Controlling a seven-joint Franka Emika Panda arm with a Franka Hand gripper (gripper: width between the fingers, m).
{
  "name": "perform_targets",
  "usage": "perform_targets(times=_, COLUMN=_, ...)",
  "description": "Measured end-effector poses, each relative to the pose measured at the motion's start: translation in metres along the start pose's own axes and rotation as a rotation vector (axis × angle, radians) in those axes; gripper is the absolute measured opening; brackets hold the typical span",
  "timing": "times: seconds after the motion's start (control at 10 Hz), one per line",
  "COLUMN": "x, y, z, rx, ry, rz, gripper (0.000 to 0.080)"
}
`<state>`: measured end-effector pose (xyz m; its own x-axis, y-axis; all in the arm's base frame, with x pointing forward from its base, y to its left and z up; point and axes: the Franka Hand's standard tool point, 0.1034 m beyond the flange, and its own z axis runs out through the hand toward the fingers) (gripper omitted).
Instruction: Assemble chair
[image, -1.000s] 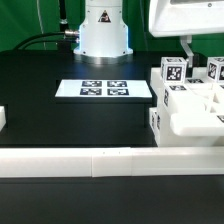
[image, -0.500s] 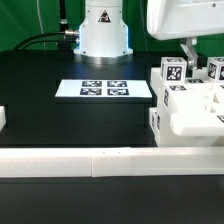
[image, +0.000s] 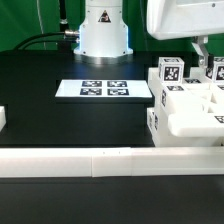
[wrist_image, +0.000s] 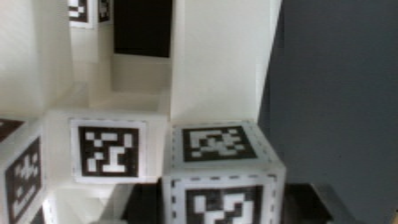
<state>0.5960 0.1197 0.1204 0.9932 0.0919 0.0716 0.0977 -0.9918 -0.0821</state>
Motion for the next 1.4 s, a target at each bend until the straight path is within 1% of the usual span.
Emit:
perform_targets(times=0.4, x=0.002, y=0.002, z=0.0, rx=0.003, ry=0.022, rz=0.301, gripper=0.0282)
perform_targets(times=0.6, x=0.003, y=0.005, z=0.0, rx=0.005, ry=0.044, rz=0.434, gripper=0.0282)
perform_targets(times=0.9, x=0.004, y=0.009, z=-0.001, rx=0.004, ry=0.05, rz=0.53, gripper=0.0282)
perform_targets(times=1.0, x=0.004, y=0.009, z=0.0, rx=0.004, ry=0.049, rz=0.529, gripper=0.0375)
perform_targets(times=1.1, x=0.005, y=0.009, z=-0.002, rx=0.006, ry=0.052, rz=0.53, gripper=0.0512)
perform_targets(times=1.2, x=0.006, y=0.008, z=-0.008, rx=0.009, ry=0.053, rz=0.527, gripper=0.0512)
perform_targets(times=1.3, x=0.009, y=0.008, z=-0.02, rx=0.014, ry=0.048, rz=0.518, gripper=0.062)
perform_targets(times=1.4, x=0.011, y=0.009, z=-0.032, rx=0.019, ry=0.046, rz=0.51, gripper=0.064)
